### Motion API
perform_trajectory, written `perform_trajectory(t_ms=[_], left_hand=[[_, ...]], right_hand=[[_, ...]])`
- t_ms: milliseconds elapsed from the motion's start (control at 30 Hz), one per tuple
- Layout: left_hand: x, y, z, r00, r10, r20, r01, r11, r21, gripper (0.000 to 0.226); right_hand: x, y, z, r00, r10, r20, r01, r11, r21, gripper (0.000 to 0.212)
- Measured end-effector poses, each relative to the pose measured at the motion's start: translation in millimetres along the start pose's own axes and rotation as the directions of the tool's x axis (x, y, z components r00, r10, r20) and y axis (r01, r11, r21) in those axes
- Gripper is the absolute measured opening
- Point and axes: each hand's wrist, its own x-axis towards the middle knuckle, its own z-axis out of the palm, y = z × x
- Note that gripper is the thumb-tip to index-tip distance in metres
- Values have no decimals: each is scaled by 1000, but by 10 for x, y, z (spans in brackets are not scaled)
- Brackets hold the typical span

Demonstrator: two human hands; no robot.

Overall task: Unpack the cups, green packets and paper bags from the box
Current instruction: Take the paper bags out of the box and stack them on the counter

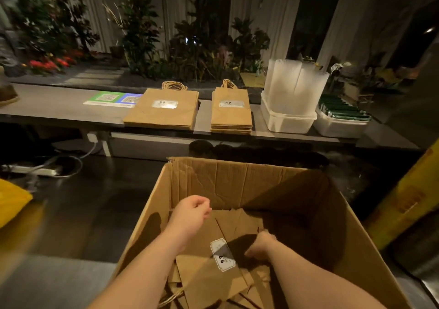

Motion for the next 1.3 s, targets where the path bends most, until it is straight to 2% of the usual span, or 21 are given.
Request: perform_trajectory(t_ms=[67,200,300,367,467,567,633,733,800,833,900,933,1000,1033,1100,1133,1167,1233,1300], left_hand=[[10,-111,5,999,-5,-34,5,1000,24,17],[112,-187,-42,991,68,-119,-37,969,245,8],[135,-221,-70,986,101,-134,-48,936,348,10],[138,-226,-60,986,119,-119,-69,930,360,7],[119,-202,-45,976,167,-143,-101,918,383,7],[38,-170,-60,947,251,-200,-160,910,382,21],[0,-168,-84,910,330,-252,-258,925,279,43],[-33,-242,-107,796,515,-319,-458,856,239,65],[-63,-299,-98,743,611,-271,-574,791,211,66],[-94,-291,-89,760,609,-227,-585,793,169,67],[-109,-264,-91,862,500,-87,-495,866,67,69],[-119,-244,-98,899,437,4,-437,899,9,74],[-172,-172,-93,935,335,116,-315,936,-158,86],[-206,-124,-77,944,299,139,-262,935,-238,82],[-269,-20,-32,967,226,115,-169,912,-375,46],[-276,18,-12,981,180,72,-135,903,-408,29],[-271,22,-10,991,133,34,-107,904,-415,22],[-232,-10,-72,997,65,-41,-77,899,-430,23],[-182,-60,-175,991,60,-119,-108,883,-456,26]], right_hand=[[89,19,26,1000,25,-8,-25,999,24,94],[-56,-143,-17,999,25,-24,-20,978,208,25],[-317,-298,-193,997,-68,24,59,963,264,11],[-530,-388,-381,983,-181,20,166,935,314,14],[-878,-431,-700,914,-375,-153,405,867,290,40],[-1160,-362,-992,806,-495,-325,588,736,337,47],[-1273,-289,-1121,773,-501,-389,634,630,448,48],[-1328,-186,-1166,796,-397,-458,604,464,647,45],[-1296,-150,-1165,827,-277,-489,559,321,764,42],[-1256,-146,-1156,843,-223,-489,535,267,801,38],[-1178,-203,-1073,891,-162,-424,447,155,881,33],[-1142,-254,-996,916,-167,-366,384,94,919,36],[-1069,-390,-750,949,-195,-246,258,38,965,53],[-1038,-456,-601,954,-217,-206,220,44,974,54],[-1009,-573,-315,951,-284,-120,160,120,980,41],[-973,-605,-197,947,-313,-70,140,207,968,37],[-938,-616,-116,943,-331,-19,135,330,934,36],[-805,-564,-94,932,-360,47,186,585,790,47],[-587,-429,-159,964,-266,-1,213,768,604,62]])
